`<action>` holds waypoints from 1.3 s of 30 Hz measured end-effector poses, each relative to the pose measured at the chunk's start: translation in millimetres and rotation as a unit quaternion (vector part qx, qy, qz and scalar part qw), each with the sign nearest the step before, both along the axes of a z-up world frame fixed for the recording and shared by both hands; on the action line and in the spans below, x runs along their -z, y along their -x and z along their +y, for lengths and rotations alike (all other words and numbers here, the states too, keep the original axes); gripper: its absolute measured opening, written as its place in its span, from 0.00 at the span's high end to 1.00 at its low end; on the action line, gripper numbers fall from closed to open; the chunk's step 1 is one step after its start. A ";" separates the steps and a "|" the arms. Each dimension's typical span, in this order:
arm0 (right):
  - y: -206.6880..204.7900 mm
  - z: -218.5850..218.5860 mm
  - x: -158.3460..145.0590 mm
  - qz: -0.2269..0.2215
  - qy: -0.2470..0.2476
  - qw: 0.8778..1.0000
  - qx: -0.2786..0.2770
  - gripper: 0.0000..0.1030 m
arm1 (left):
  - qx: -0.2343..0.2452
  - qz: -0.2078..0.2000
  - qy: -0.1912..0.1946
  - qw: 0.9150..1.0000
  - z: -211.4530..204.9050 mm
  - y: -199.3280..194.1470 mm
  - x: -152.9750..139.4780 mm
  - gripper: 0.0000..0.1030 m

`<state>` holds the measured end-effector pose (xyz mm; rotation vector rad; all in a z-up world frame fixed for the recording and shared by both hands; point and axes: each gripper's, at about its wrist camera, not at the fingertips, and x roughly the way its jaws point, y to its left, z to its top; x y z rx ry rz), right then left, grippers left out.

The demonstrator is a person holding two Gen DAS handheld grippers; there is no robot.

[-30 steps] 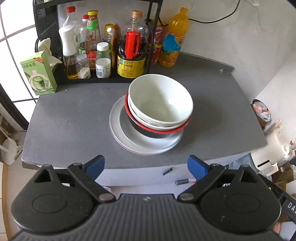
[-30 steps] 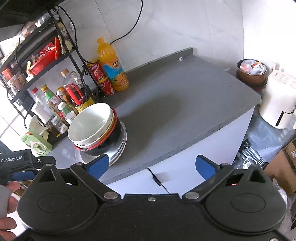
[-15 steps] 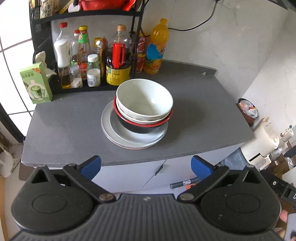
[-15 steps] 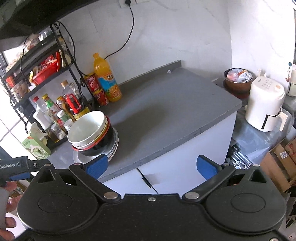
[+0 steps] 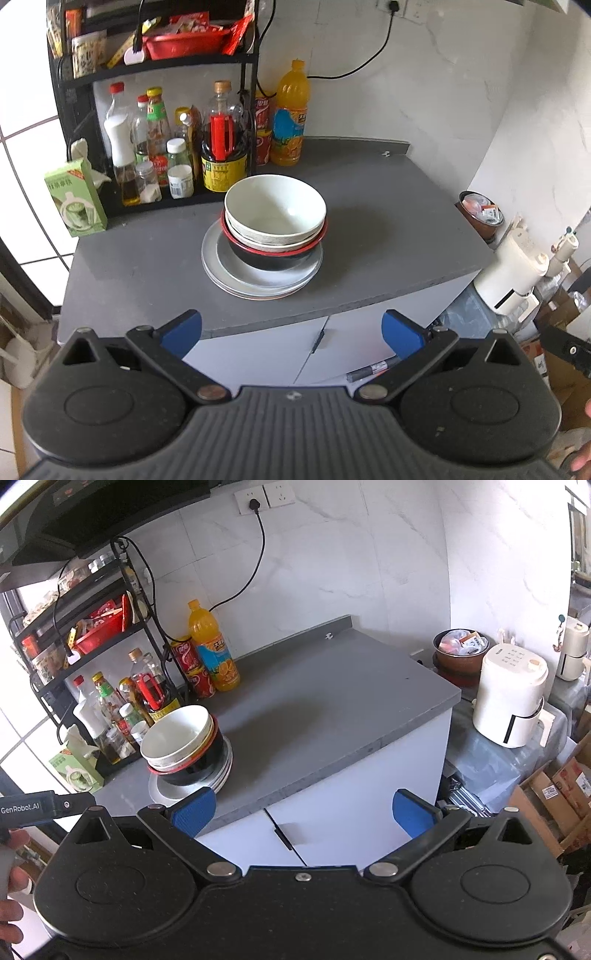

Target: Organize plates and bowls

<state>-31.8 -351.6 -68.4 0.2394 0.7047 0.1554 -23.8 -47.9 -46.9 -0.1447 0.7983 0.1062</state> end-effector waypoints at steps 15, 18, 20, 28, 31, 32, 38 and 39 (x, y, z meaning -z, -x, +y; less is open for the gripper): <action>21.3 5.2 -13.8 -0.003 0.017 1.000 -0.022 0.00 | -0.016 0.000 -0.044 0.999 0.5 30.6 -4.9 0.00; 23.9 9.6 -15.6 -0.005 0.019 0.999 -0.035 0.00 | -0.010 -0.001 -0.052 0.999 -4.8 37.5 -6.3 0.00; 24.5 12.3 -15.4 -0.003 0.020 0.999 -0.042 0.00 | -0.008 -0.001 -0.055 0.998 -8.4 41.9 -6.8 0.00; 26.6 16.9 -14.5 0.000 0.026 0.998 -0.058 0.00 | -0.012 -0.004 -0.050 0.999 -12.4 52.4 -8.5 0.00; 27.6 17.2 -13.8 0.000 0.034 0.998 -0.060 0.00 | -0.018 0.001 -0.060 0.998 -11.5 52.4 -3.7 0.00; 27.7 17.0 -13.6 0.000 0.035 0.998 -0.060 0.00 | -0.021 0.004 -0.059 0.998 -10.2 52.1 -2.6 0.00; 27.0 16.9 -15.1 -0.003 0.039 0.998 -0.057 0.00 | -0.031 0.005 -0.052 0.998 -5.6 52.4 0.0 0.00; 26.0 17.0 -15.1 -0.003 0.040 0.998 -0.057 0.00 | -0.030 0.006 -0.051 0.998 -5.7 51.7 0.3 0.00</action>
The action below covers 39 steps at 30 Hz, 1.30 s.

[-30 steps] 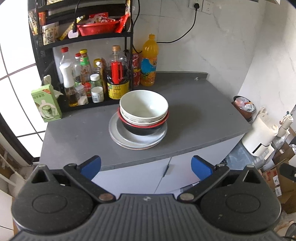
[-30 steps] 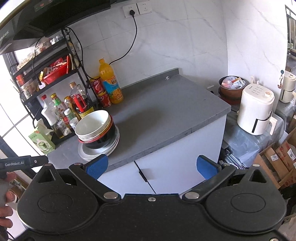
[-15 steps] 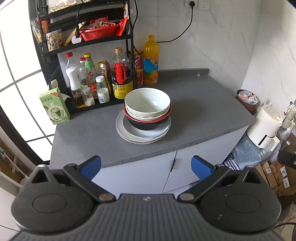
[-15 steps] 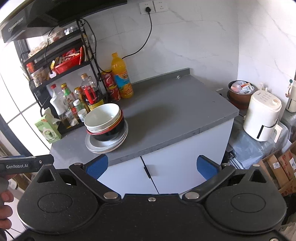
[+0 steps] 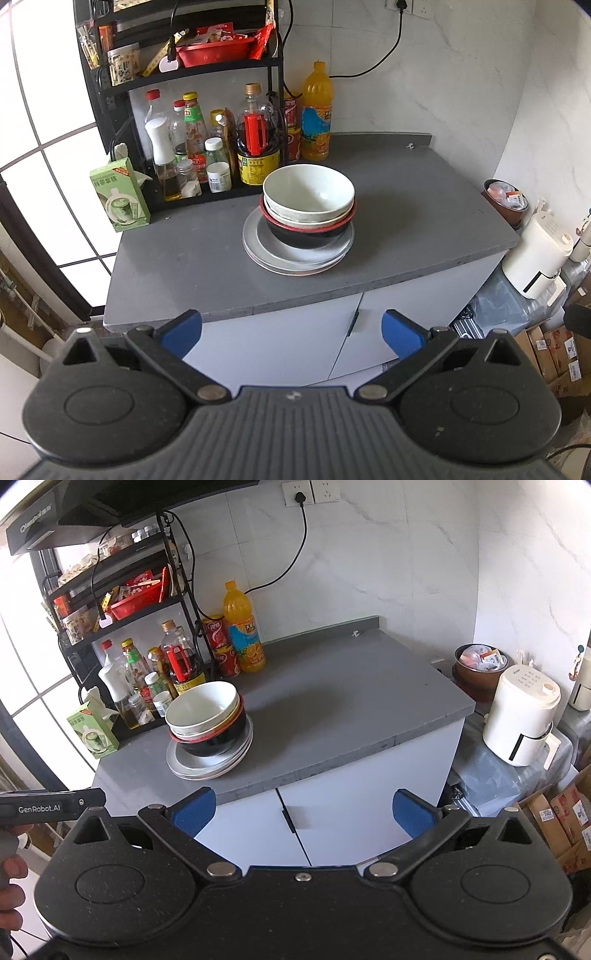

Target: Organize plates and bowls

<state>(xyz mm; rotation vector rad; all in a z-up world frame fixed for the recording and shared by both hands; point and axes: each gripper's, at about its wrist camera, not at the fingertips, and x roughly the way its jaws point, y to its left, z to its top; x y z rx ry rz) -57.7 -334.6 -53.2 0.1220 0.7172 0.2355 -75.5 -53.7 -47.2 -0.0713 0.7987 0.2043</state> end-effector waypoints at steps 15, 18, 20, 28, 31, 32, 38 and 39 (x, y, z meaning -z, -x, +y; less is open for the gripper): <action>-4.0 -4.3 -4.3 -0.012 0.000 1.000 0.012 0.00 | 0.005 -0.001 0.001 1.000 6.7 -15.9 1.5 0.00; -4.7 -4.6 -4.1 -0.011 0.000 1.000 0.012 0.00 | 0.005 -0.001 -0.008 1.000 7.4 -18.6 1.2 0.00; -4.9 -4.6 -4.0 -0.011 0.001 1.000 0.012 0.00 | 0.009 0.000 -0.005 1.000 7.9 -20.6 0.9 0.00; -5.7 -6.0 -1.3 -0.010 -0.005 1.000 0.018 0.00 | 0.017 -0.003 -0.006 1.000 5.8 -22.8 -0.2 0.00; -5.7 -7.1 -1.1 -0.011 -0.004 1.000 0.019 0.00 | 0.015 -0.003 -0.005 1.000 6.7 -22.1 -0.8 0.00; -5.3 -7.8 -0.9 -0.011 -0.004 1.000 0.020 0.00 | 0.015 -0.003 -0.004 1.000 7.2 -22.2 -0.5 0.00; -4.4 -7.7 0.0 -0.009 -0.006 1.000 0.022 0.00 | 0.015 -0.001 -0.006 1.000 7.9 -22.0 -0.6 0.00; -4.6 -7.2 0.0 -0.009 -0.007 1.000 0.023 0.00 | 0.015 -0.001 -0.007 1.000 7.7 -21.8 -0.6 0.00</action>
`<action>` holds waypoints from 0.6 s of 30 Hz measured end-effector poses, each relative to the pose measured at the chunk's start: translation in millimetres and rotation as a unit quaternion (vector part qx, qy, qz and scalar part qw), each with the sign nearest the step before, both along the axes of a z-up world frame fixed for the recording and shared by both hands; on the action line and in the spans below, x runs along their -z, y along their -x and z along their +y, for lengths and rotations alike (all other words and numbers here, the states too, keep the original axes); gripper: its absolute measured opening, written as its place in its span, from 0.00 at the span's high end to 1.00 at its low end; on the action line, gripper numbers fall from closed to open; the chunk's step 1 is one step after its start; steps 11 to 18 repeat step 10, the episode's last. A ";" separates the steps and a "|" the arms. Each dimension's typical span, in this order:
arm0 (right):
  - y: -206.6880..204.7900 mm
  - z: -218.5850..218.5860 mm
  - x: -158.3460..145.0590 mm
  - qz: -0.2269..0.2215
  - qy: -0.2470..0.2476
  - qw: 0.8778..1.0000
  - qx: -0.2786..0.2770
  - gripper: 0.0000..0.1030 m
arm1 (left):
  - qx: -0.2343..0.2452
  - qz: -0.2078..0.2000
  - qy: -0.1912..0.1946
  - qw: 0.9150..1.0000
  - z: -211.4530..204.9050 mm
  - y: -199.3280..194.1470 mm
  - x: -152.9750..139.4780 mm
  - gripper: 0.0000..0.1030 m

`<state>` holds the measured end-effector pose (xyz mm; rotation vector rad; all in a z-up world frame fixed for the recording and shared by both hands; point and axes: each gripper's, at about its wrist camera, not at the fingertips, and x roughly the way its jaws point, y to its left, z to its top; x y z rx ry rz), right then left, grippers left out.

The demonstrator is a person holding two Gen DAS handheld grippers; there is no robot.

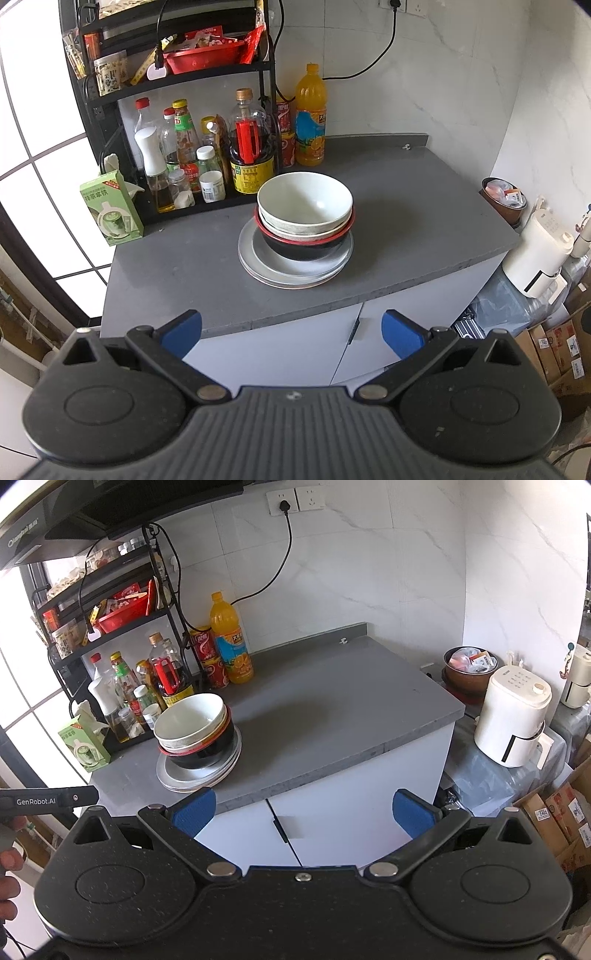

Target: Organize plates and bowls

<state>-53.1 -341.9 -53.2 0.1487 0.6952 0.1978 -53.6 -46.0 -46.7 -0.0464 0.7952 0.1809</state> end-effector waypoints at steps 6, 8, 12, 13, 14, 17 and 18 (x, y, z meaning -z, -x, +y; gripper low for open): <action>0.4 -2.7 1.6 0.001 -0.007 1.000 0.002 0.00 | -0.002 0.001 -0.002 1.000 0.8 -0.1 0.0 0.00; 0.0 -4.1 2.7 0.002 -0.007 1.000 0.002 0.00 | 0.000 0.001 -0.003 1.000 0.6 0.2 0.4 0.00; -0.9 -4.7 3.3 0.002 -0.007 1.000 0.002 0.00 | -0.001 0.003 -0.004 1.000 -0.5 0.0 1.0 0.00; -0.9 -4.7 3.3 0.002 -0.007 1.000 0.002 0.00 | -0.001 0.003 -0.004 1.000 -0.5 0.0 1.0 0.00; -0.9 -4.7 3.3 0.002 -0.007 1.000 0.002 0.00 | -0.001 0.003 -0.004 1.000 -0.5 0.0 1.0 0.00; -0.9 -4.7 3.3 0.002 -0.007 1.000 0.002 0.00 | -0.001 0.003 -0.004 1.000 -0.5 0.0 1.0 0.00; -0.9 -4.7 3.3 0.002 -0.007 1.000 0.002 0.00 | -0.001 0.003 -0.004 1.000 -0.5 0.0 1.0 0.00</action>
